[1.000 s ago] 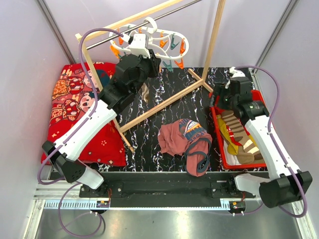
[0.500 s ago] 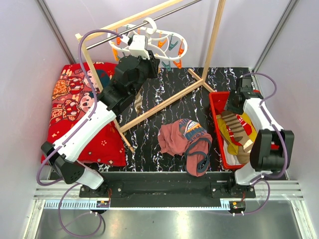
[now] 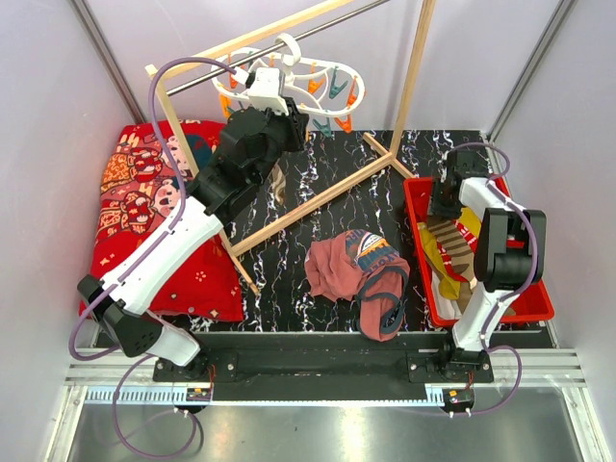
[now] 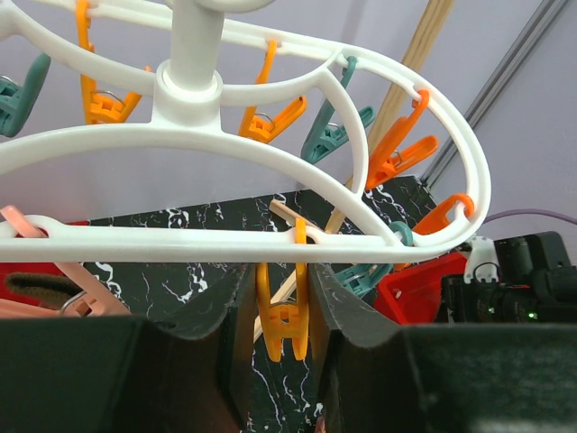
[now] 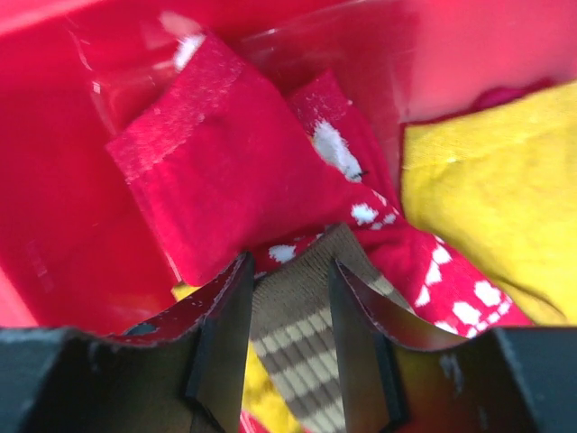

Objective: Clip the socks to the hanger
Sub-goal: Pick up the sock from the bin, then clamp the sock onto the hanger.

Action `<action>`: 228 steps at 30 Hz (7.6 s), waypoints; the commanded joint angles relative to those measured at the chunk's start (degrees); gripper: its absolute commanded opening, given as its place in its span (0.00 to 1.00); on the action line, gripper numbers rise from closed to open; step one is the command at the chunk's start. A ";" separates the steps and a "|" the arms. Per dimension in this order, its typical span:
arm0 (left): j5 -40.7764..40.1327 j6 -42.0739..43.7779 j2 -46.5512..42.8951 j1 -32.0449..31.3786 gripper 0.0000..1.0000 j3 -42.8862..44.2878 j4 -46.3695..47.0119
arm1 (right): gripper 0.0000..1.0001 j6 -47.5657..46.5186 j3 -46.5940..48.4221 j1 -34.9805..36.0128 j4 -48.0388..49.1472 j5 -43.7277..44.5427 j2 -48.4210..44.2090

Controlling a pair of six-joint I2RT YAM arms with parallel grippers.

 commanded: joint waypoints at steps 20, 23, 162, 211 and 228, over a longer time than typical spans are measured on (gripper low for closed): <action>-1.18 0.47 -2.77 -0.16 0.00 0.36 0.55 | 0.11 6.95 -3.79 -0.14 0.80 0.55 -11.02; -1.36 0.47 -2.95 -0.16 0.00 0.36 0.55 | 0.14 8.62 -4.93 -0.23 0.54 0.11 -11.47; 5.76 -7.35 -7.17 -0.16 0.00 -4.82 3.88 | 0.03 32.00 3.06 36.33 51.25 -27.31 -22.98; -0.39 -8.06 -8.40 -0.42 0.47 -7.38 8.90 | 0.58 21.73 -4.57 38.44 47.91 -17.57 -30.80; -1.01 -7.35 -8.31 -0.07 0.47 -6.41 7.67 | 0.66 13.72 -7.04 35.02 50.98 -16.67 -31.86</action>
